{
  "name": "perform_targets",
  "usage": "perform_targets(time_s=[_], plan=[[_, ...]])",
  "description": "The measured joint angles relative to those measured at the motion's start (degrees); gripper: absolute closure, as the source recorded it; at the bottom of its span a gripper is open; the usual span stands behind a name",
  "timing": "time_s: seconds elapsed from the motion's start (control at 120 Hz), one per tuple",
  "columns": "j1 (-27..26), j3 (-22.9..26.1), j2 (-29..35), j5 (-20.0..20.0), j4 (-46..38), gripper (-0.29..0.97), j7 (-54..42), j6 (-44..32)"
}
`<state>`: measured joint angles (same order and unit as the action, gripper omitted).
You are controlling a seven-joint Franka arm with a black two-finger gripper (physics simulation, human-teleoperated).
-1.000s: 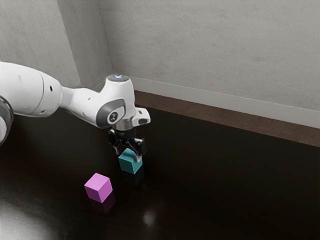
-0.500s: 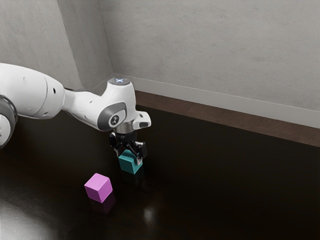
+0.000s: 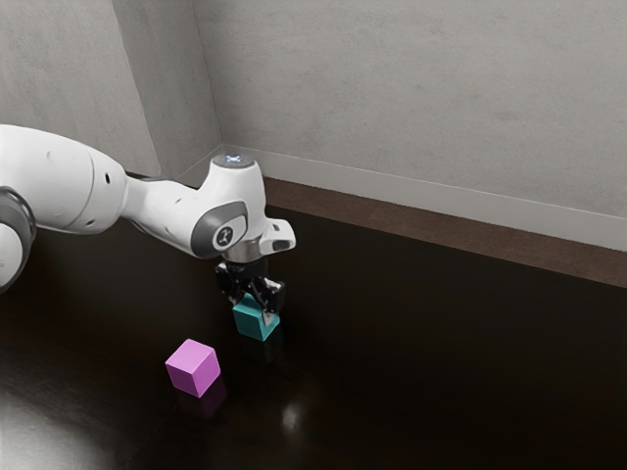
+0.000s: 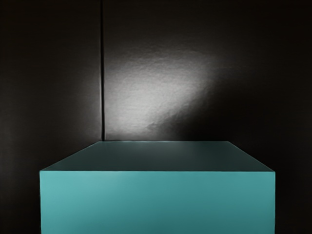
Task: Pick up the blue block with one arm, and put the blue block on the pink block with one arm
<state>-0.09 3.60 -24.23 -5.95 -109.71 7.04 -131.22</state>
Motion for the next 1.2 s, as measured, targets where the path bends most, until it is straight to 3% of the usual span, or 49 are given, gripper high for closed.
perform_targets(time_s=[0.317, 0.683, 0.883, 1.2], plan=[[-0.06, -0.37, 3.48, -0.34, -0.81, 0.31, 0.28, 0.26], [-0.15, -0.37, 26.80, -0.47, -18.68, 0.33, 0.68, 1.76], [-0.20, -1.07, 34.39, -0.45, -25.66, 0.33, 0.78, 3.31], [-0.10, -1.94, 35.69, -0.40, -30.44, 0.33, 0.84, 3.74]])
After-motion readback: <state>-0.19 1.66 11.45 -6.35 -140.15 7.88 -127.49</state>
